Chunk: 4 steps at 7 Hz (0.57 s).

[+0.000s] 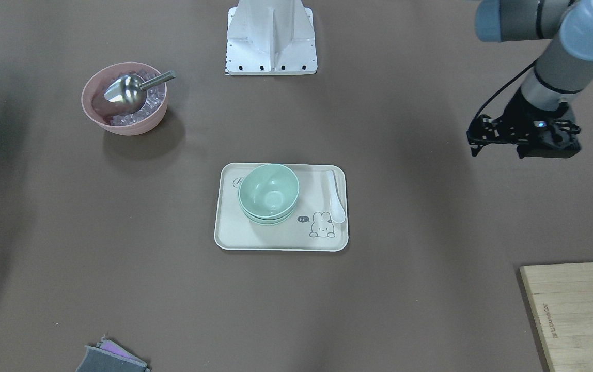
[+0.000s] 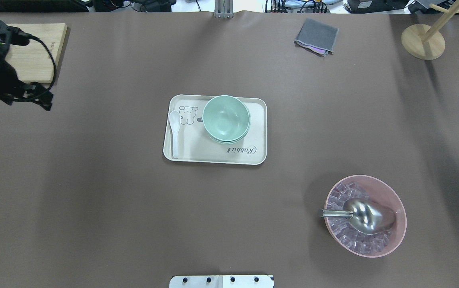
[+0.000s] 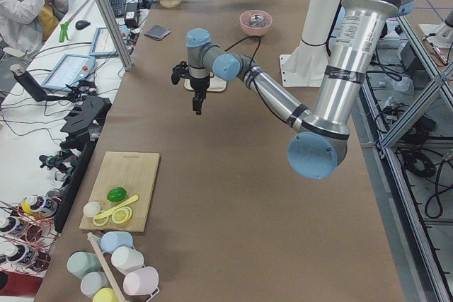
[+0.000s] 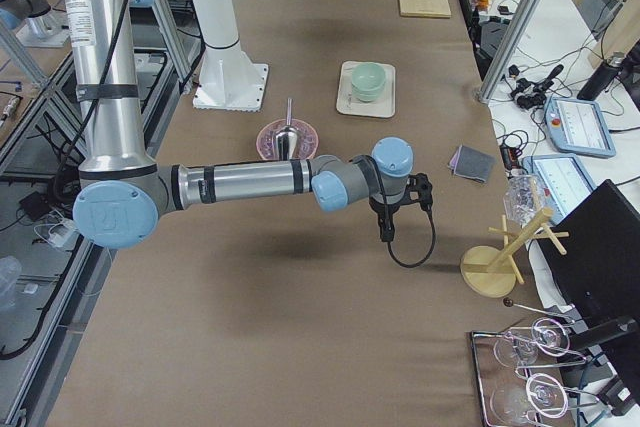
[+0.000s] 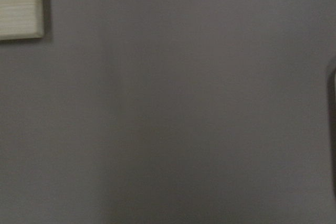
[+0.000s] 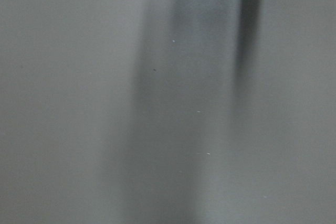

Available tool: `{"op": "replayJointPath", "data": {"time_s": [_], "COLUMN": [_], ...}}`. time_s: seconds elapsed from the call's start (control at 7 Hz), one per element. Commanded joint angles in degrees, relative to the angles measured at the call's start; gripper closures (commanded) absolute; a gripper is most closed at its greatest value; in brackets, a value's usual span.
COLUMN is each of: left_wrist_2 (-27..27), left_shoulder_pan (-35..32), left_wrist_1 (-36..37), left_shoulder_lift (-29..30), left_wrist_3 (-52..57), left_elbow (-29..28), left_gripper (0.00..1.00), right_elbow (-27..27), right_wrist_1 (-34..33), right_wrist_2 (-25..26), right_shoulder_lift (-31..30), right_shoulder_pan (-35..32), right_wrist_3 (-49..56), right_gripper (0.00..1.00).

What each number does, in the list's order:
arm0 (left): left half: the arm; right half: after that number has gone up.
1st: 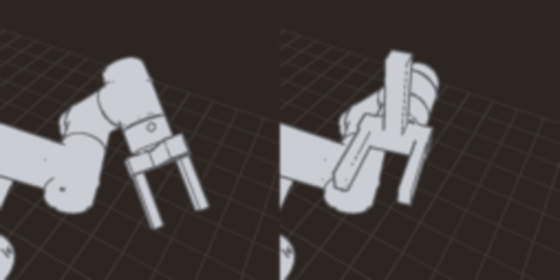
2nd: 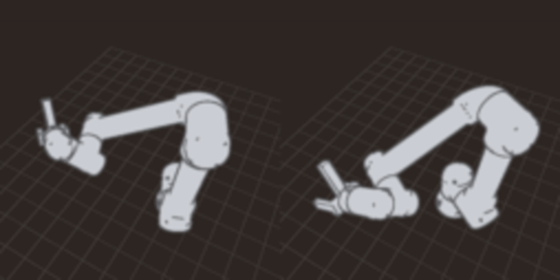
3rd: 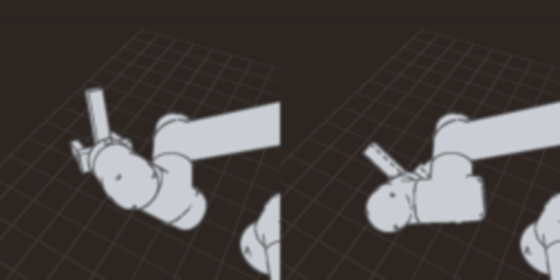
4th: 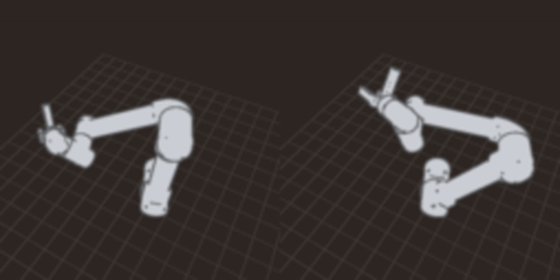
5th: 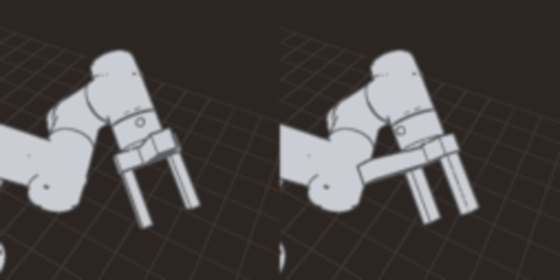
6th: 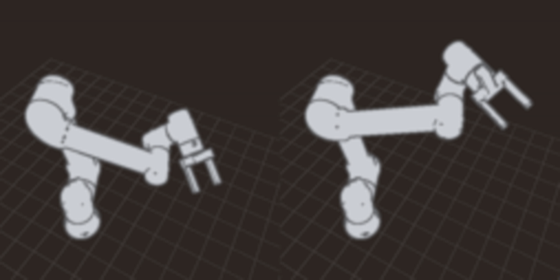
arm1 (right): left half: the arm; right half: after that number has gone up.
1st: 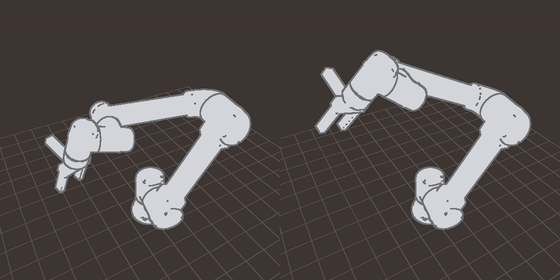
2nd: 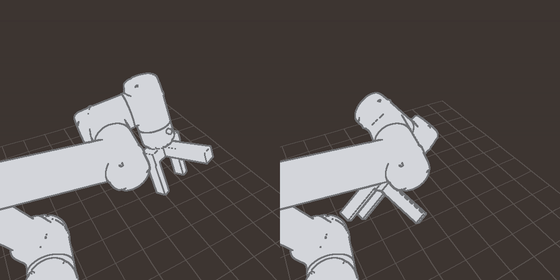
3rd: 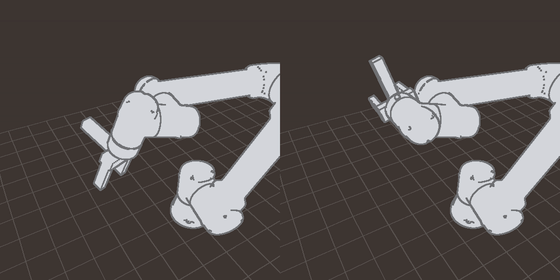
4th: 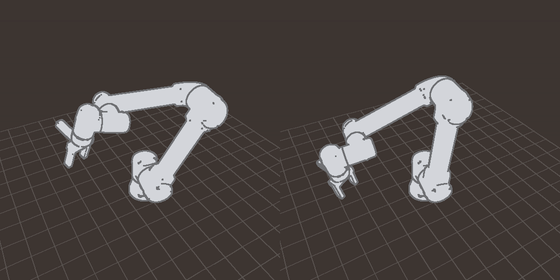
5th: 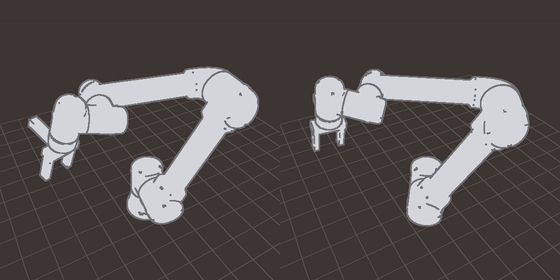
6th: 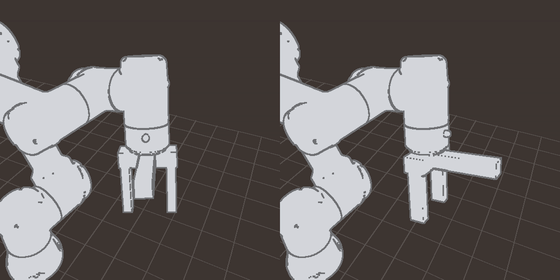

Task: Stack green bowls together

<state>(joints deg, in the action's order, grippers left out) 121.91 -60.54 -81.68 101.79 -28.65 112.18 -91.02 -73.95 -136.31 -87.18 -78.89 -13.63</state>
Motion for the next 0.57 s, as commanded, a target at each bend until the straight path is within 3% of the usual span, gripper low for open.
{"op": "replayJointPath", "data": {"time_s": [0.0, 0.14, 0.29, 0.43], "left_wrist_2": [2.5, 8.0, 11.4, 12.0], "left_shoulder_pan": [-9.3, -15.0, -20.3, -22.8], "left_wrist_1": [0.2, -0.4, -3.4, -5.1], "left_shoulder_lift": [-7.5, -12.0, -13.3, -13.5], "left_wrist_3": [20.3, 31.8, 41.6, 45.1], "left_elbow": [-1.4, -3.4, -9.3, -12.9], "left_gripper": [0.01, 0.01, 0.01, 0.01], "right_elbow": [4.2, 5.4, 5.1, 4.8], "right_wrist_1": [-0.1, -0.6, -1.6, -2.8], "right_wrist_2": [0.6, 1.7, 1.2, 0.9], "right_shoulder_lift": [-1.2, -1.2, -1.4, -1.3], "right_shoulder_pan": [-5.6, -5.9, -7.1, -8.6], "right_wrist_3": [11.8, 14.1, 15.0, 17.0], "right_gripper": [0.0, 0.0, 0.0, 0.0]}}
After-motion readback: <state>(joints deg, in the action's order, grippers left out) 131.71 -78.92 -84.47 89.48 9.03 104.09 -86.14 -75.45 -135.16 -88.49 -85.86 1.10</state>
